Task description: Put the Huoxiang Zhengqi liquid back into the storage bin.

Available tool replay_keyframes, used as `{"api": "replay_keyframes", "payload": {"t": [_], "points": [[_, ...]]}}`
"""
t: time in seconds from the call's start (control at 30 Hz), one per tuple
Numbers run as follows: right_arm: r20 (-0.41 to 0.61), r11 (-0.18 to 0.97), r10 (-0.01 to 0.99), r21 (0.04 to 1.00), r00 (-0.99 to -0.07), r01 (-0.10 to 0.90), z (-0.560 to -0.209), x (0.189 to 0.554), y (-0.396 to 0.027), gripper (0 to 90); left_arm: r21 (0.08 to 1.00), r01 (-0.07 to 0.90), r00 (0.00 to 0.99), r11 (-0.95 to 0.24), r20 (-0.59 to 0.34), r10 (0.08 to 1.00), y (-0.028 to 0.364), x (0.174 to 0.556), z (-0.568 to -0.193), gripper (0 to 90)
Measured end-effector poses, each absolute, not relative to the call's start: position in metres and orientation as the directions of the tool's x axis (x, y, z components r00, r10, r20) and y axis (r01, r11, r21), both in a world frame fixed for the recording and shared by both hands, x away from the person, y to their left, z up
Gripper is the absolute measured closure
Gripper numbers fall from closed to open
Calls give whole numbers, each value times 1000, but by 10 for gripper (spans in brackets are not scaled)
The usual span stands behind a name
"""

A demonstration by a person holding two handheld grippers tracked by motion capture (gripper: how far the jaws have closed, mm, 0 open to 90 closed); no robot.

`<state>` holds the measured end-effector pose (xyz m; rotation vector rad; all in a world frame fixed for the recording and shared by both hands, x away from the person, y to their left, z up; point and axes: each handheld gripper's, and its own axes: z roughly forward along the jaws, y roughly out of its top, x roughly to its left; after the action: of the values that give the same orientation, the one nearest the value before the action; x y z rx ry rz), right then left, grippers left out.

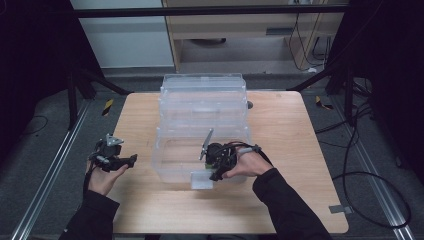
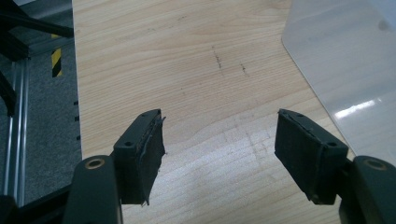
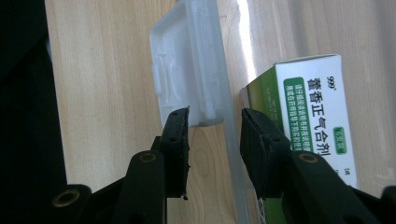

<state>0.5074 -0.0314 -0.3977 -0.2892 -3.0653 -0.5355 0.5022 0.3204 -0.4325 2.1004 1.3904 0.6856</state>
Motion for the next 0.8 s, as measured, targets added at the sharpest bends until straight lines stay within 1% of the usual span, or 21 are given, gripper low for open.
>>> {"api": "replay_keyframes", "payload": {"t": [0.07,0.23,0.5,0.8], "points": [[48,922,172,344,-984,178,-399,508,-32,632,667,665,344,-335,124,931,320,502,-433,319],[45,927,167,334,-985,173,-401,508,-30,650,668,664,346,-336,125,930,319,502,-432,319],[49,935,161,313,-986,169,-401,508,-28,653,673,657,347,-338,128,929,319,501,-430,319],[46,932,162,320,-986,168,-402,508,-28,654,692,630,366,-354,138,920,315,499,-420,320]]}}
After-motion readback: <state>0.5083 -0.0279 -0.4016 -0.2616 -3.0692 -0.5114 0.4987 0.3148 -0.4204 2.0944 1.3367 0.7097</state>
